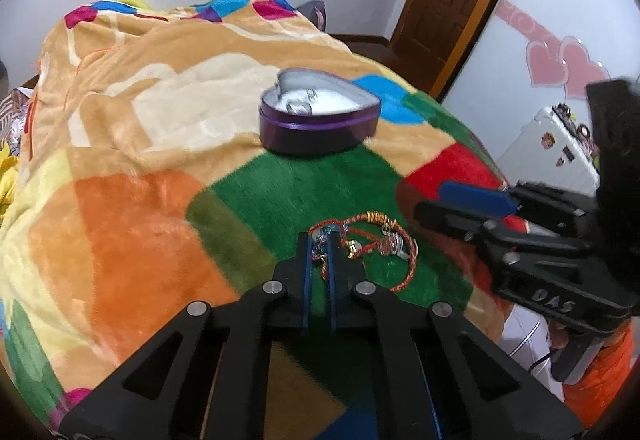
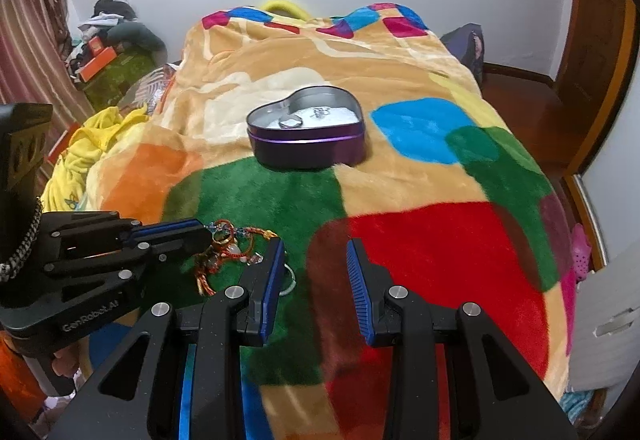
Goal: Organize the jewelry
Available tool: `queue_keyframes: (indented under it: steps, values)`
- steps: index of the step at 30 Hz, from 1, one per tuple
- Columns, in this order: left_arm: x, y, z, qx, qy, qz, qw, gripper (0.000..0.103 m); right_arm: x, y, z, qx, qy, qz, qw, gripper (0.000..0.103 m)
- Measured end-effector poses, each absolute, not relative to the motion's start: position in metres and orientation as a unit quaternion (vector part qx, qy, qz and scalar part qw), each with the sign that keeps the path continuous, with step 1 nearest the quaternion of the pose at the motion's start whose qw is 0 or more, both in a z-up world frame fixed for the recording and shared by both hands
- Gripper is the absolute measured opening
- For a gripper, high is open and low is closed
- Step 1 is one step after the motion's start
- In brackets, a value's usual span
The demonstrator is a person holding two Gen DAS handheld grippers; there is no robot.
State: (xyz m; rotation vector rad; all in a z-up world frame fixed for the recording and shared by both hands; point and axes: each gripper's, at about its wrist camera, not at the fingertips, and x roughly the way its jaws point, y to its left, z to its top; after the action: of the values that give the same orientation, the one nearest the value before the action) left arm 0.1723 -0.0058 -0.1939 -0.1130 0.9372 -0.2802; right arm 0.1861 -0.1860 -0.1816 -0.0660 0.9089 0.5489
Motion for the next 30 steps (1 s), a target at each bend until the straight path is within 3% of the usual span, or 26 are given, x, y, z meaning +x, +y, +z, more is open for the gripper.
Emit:
queue_keyframes:
  steps: [11,15,18,30]
  values:
    - [0.171,0.018,-0.167,-0.069,0.411,-0.112,0.902,0.005,0.198,-0.160,-0.198,-0.066,0.448,0.295,0.841,0.028]
    - [0.172,0.023,-0.169,-0.074,0.413,-0.106,0.902,0.005,0.198,-0.155,-0.201,-0.083,0.454,0.308,0.832,0.013]
    - [0.172,0.024,-0.171,-0.079,0.414,-0.104,0.901,0.005,0.198,-0.151,-0.201,-0.095,0.455,0.316,0.827,0.009]
    - [0.164,0.026,-0.156,-0.077,0.395,-0.104,0.910,0.005,0.189,-0.160,-0.176,-0.077,0.418,0.307,0.851,0.006]
